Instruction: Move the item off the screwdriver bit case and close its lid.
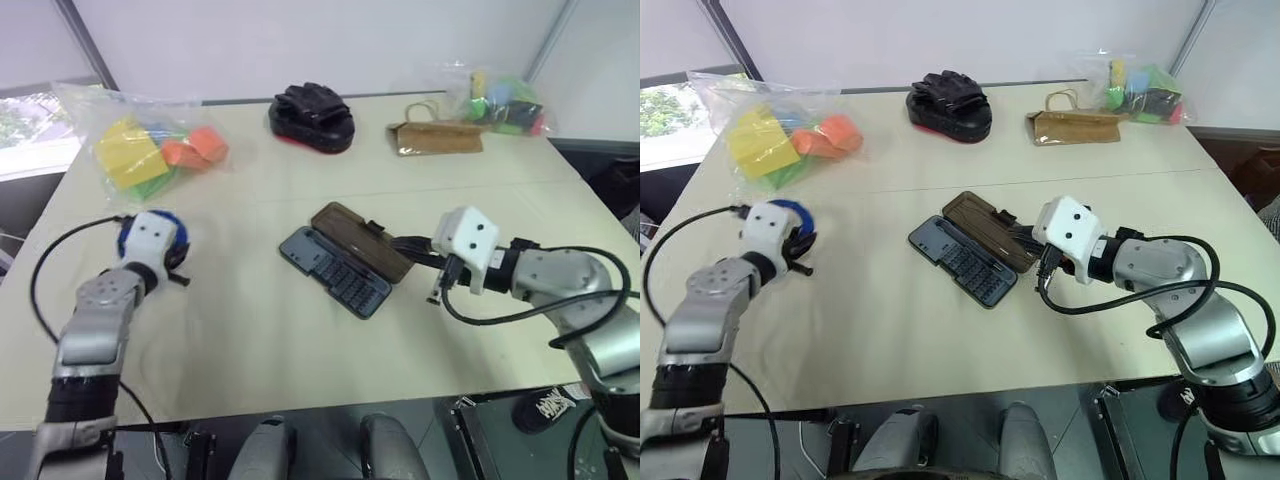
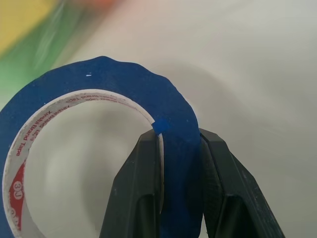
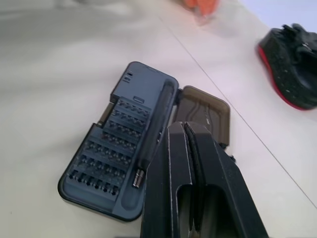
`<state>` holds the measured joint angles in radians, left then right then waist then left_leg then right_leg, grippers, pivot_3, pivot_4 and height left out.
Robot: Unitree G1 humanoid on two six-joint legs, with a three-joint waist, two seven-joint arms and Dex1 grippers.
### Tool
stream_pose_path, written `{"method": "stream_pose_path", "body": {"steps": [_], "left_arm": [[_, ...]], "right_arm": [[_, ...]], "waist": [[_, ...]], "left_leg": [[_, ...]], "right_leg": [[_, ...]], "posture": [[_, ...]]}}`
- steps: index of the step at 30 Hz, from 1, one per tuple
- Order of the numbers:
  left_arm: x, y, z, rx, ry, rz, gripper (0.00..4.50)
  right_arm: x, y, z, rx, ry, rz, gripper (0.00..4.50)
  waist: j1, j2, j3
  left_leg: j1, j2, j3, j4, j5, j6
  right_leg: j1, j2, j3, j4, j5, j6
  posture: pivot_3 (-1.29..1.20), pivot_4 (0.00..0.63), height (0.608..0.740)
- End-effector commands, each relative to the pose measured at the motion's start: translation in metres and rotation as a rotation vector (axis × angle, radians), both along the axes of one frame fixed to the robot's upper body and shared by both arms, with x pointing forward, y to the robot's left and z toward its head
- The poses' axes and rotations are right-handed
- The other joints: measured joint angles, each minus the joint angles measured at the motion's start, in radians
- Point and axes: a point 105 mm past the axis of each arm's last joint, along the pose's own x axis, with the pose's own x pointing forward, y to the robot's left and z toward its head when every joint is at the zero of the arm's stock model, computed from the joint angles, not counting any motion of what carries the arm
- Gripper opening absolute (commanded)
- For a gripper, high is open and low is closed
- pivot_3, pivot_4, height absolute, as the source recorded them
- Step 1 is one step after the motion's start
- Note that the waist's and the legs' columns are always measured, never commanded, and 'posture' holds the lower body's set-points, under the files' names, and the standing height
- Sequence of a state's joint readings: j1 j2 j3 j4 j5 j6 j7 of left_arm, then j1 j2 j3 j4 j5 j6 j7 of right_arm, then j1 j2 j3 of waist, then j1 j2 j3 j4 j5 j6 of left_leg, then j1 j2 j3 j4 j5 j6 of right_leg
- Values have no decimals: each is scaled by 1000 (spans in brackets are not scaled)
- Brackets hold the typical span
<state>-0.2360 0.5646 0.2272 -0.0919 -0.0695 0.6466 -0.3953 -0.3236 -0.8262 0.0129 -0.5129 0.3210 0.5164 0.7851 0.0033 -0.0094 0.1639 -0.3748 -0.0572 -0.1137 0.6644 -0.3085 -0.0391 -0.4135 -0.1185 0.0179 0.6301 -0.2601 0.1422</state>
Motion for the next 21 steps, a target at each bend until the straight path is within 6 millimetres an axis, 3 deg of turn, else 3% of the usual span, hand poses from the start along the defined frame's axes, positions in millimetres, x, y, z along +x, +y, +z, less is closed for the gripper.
{"method": "stream_pose_path", "body": {"steps": [1, 6, 10, 12, 15, 18, 19, 21], "left_arm": [[-16, 26, 8, 11, -19, 157, 482], [-30, 50, -15, 11, 46, 269, 482], [-34, 57, -27, -2, 74, 296, 482], [-35, 56, -33, -22, 92, 294, 1503], [-36, 58, -38, -32, 108, 298, 2603], [-35, 60, -38, -47, 102, 317, 4260], [-35, 60, -37, -51, 97, 321, 4480], [-33, 60, -28, -49, 57, 330, 4480]], "right_arm": [[2, 5, 8, 0, -42, 35, 0], [6, 8, 7, 3, -40, 55, 0], [6, 8, 7, 3, -42, 57, 0], [6, 8, 7, 6, -43, 54, 0], [6, 7, 7, 3, -45, 46, 0], [5, 4, 6, 2, -43, 33, 0], [4, 4, 6, 2, -43, 32, 0], [3, 4, 5, 4, -40, 30, 0]], "waist": [[2, 0, 0], [9, 0, 0], [8, 0, 0], [8, 1, 0], [8, 2, -1], [9, 3, -2], [10, 3, -2], [10, 3, -2]], "left_leg": [[0, 0, 0, 0, 0, 0], [0, 0, 0, 0, 0, 0], [1, 0, 0, 0, 1, -2], [1, 0, 0, 0, 1, -2], [1, 0, 0, 0, 1, -2], [1, 0, 1, 0, 0, -1], [1, 0, 0, 0, 0, -1], [1, 0, 1, 0, 0, -1]], "right_leg": [[0, 0, 0, 0, 0, 0], [0, 0, 0, 0, 0, 0], [0, 0, 0, 0, 0, 0], [0, 0, 0, 0, 0, 0], [0, 0, 1, 0, 0, 0], [0, -1, 1, 0, 0, 0], [1, -1, 1, 0, 0, 0], [1, -1, 1, 0, 0, 0]], "posture": [[0, 150, 740], [0, 150, 740], [0, 150, 740], [0, 150, 740], [0, 150, 740], [0, 150, 740], [0, 150, 740], [0, 150, 740]]}}
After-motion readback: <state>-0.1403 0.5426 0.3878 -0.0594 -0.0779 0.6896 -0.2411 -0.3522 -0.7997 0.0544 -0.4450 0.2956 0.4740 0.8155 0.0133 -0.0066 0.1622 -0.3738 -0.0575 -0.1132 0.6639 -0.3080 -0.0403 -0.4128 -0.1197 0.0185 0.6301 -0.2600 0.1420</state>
